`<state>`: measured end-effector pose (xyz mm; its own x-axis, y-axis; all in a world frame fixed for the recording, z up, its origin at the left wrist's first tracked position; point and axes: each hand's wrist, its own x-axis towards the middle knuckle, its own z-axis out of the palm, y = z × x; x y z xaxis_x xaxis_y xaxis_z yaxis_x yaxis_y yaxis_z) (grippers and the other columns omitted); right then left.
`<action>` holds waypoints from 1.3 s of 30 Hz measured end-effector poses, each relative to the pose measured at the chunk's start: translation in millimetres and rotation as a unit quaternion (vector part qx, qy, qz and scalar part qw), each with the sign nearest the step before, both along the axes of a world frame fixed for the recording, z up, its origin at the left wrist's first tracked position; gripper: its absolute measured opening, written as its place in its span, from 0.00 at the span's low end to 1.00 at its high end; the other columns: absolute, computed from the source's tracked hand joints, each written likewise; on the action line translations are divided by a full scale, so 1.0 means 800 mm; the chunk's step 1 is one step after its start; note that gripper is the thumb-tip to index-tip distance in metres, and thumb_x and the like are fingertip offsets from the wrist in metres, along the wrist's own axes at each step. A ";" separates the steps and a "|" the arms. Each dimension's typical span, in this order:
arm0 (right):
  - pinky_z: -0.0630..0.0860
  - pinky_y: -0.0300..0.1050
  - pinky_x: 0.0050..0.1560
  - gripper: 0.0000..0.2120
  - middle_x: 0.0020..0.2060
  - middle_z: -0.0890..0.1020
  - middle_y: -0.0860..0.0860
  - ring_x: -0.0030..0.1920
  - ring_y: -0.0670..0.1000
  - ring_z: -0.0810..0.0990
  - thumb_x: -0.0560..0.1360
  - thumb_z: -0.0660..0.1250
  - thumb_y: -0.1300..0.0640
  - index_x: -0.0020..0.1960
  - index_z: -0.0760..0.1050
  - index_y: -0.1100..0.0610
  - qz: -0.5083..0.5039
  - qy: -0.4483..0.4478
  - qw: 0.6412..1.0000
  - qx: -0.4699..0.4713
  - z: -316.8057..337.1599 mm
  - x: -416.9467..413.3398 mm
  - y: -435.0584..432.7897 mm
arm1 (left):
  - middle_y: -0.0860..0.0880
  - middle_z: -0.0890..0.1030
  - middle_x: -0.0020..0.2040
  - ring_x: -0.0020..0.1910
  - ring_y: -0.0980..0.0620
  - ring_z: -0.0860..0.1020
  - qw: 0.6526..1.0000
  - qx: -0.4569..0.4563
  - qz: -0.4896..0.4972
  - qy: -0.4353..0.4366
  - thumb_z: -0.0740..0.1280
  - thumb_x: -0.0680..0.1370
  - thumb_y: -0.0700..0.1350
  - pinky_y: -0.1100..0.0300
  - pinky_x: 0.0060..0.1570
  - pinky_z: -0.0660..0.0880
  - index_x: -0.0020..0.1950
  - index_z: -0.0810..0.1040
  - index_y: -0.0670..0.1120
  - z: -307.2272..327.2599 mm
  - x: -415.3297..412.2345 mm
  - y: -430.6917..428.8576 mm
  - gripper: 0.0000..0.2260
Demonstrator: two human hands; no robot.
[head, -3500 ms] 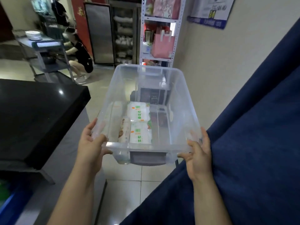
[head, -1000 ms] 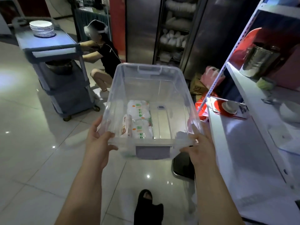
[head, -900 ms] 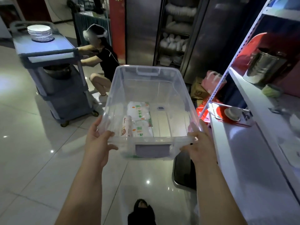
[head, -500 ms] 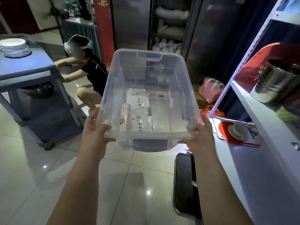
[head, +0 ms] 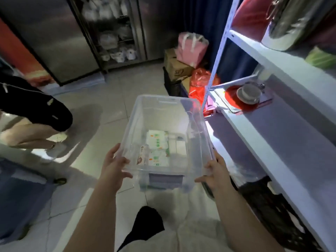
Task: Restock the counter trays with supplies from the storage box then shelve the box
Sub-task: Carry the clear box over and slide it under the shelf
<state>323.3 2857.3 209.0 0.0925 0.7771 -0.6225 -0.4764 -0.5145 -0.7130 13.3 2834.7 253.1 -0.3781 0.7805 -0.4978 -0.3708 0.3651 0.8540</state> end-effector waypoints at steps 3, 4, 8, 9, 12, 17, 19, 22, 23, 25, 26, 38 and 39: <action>0.71 0.80 0.34 0.27 0.55 0.73 0.53 0.52 0.64 0.71 0.65 0.56 0.71 0.53 0.77 0.45 -0.083 0.012 0.996 -0.041 -0.022 -0.021 0.005 | 0.45 0.79 0.48 0.34 0.47 0.81 0.998 -0.036 -0.059 0.004 0.62 0.72 0.31 0.48 0.30 0.77 0.65 0.72 0.52 -0.020 -0.022 0.053 0.26; 0.73 0.78 0.33 0.28 0.55 0.73 0.52 0.52 0.64 0.71 0.65 0.56 0.71 0.53 0.77 0.45 -0.117 0.014 0.991 -0.056 -0.030 -0.029 0.006 | 0.45 0.79 0.48 0.35 0.45 0.79 0.996 -0.048 -0.080 0.008 0.61 0.72 0.30 0.48 0.31 0.75 0.66 0.72 0.52 -0.026 -0.027 0.074 0.26; 0.73 0.79 0.35 0.32 0.58 0.74 0.54 0.54 0.67 0.72 0.63 0.57 0.71 0.61 0.75 0.45 -0.201 0.014 0.974 -0.106 -0.055 -0.055 0.007 | 0.47 0.77 0.53 0.41 0.39 0.77 0.985 -0.084 -0.149 0.019 0.60 0.71 0.29 0.48 0.32 0.73 0.63 0.74 0.54 -0.046 -0.030 0.145 0.27; 0.72 0.81 0.35 0.32 0.57 0.74 0.54 0.53 0.66 0.73 0.64 0.57 0.71 0.60 0.75 0.45 -0.216 0.017 0.970 -0.108 -0.060 -0.058 0.008 | 0.48 0.77 0.54 0.42 0.39 0.77 0.983 -0.089 -0.162 0.017 0.60 0.71 0.28 0.49 0.32 0.73 0.63 0.74 0.54 -0.052 -0.028 0.160 0.27; 0.69 0.83 0.37 0.31 0.54 0.73 0.55 0.52 0.65 0.73 0.64 0.56 0.72 0.53 0.78 0.41 -0.268 0.029 0.956 -0.117 -0.072 -0.057 0.019 | 0.51 0.77 0.55 0.42 0.41 0.78 0.975 -0.105 -0.197 0.009 0.59 0.71 0.29 0.49 0.32 0.73 0.61 0.74 0.54 -0.073 -0.014 0.203 0.26; 0.67 0.83 0.42 0.32 0.51 0.73 0.57 0.51 0.64 0.73 0.67 0.54 0.73 0.59 0.74 0.43 -0.313 0.036 0.936 -0.154 -0.103 -0.034 0.059 | 0.52 0.77 0.56 0.43 0.43 0.78 0.959 -0.144 -0.244 0.015 0.57 0.70 0.29 0.50 0.31 0.73 0.61 0.73 0.57 -0.115 0.028 0.282 0.28; 0.68 0.82 0.43 0.34 0.47 0.72 0.56 0.50 0.64 0.71 0.69 0.52 0.74 0.65 0.71 0.44 -0.309 0.041 0.931 -0.190 -0.116 -0.019 0.083 | 0.52 0.77 0.55 0.43 0.42 0.79 0.955 -0.158 -0.251 0.024 0.57 0.69 0.28 0.49 0.30 0.74 0.62 0.73 0.57 -0.129 0.047 0.310 0.29; 0.68 0.83 0.42 0.37 0.56 0.69 0.57 0.56 0.68 0.69 0.66 0.50 0.76 0.67 0.70 0.48 -0.287 0.051 0.936 -0.198 -0.127 -0.005 0.112 | 0.50 0.76 0.55 0.46 0.37 0.79 0.950 -0.180 -0.253 0.026 0.56 0.69 0.28 0.48 0.32 0.73 0.62 0.73 0.57 -0.147 0.068 0.347 0.30; 0.69 0.82 0.42 0.36 0.56 0.69 0.57 0.56 0.69 0.68 0.65 0.50 0.76 0.65 0.73 0.48 -0.279 0.047 0.940 -0.189 -0.131 -0.001 0.121 | 0.49 0.75 0.57 0.47 0.37 0.78 0.949 -0.185 -0.254 0.021 0.56 0.68 0.28 0.49 0.32 0.72 0.62 0.73 0.57 -0.153 0.072 0.359 0.30; 0.68 0.82 0.45 0.36 0.51 0.69 0.57 0.54 0.66 0.69 0.63 0.51 0.76 0.62 0.75 0.49 -0.299 0.061 0.933 -0.192 -0.144 0.004 0.132 | 0.49 0.74 0.59 0.47 0.38 0.78 0.944 -0.198 -0.263 0.017 0.55 0.67 0.27 0.51 0.31 0.73 0.62 0.72 0.56 -0.164 0.080 0.382 0.32; 0.67 0.82 0.49 0.35 0.49 0.69 0.56 0.52 0.63 0.70 0.64 0.52 0.75 0.62 0.74 0.49 -0.334 0.079 0.916 -0.207 -0.152 0.005 0.137 | 0.49 0.75 0.59 0.48 0.39 0.78 0.941 -0.204 -0.269 0.015 0.55 0.66 0.26 0.51 0.31 0.74 0.62 0.72 0.56 -0.169 0.086 0.395 0.32; 0.78 0.53 0.49 0.31 0.54 0.76 0.55 0.51 0.52 0.77 0.74 0.58 0.74 0.71 0.67 0.49 -0.451 0.042 0.858 -0.242 -0.209 -0.020 0.161 | 0.48 0.71 0.68 0.60 0.44 0.75 0.893 -0.280 -0.351 -0.035 0.50 0.66 0.22 0.54 0.47 0.77 0.59 0.72 0.53 -0.275 0.105 0.489 0.33; 0.75 0.62 0.56 0.28 0.56 0.76 0.57 0.56 0.56 0.77 0.75 0.57 0.72 0.70 0.68 0.49 -0.476 0.060 0.844 -0.239 -0.214 -0.028 0.163 | 0.48 0.72 0.67 0.61 0.44 0.74 0.887 -0.278 -0.367 -0.038 0.50 0.66 0.22 0.53 0.49 0.76 0.58 0.73 0.54 -0.280 0.108 0.501 0.34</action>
<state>300.7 2987.6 37.8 0.4466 0.0433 -0.8937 -0.8907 -0.0737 -0.4487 100.0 3235.1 28.9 0.1805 0.4296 -0.8848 0.0921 0.8882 0.4500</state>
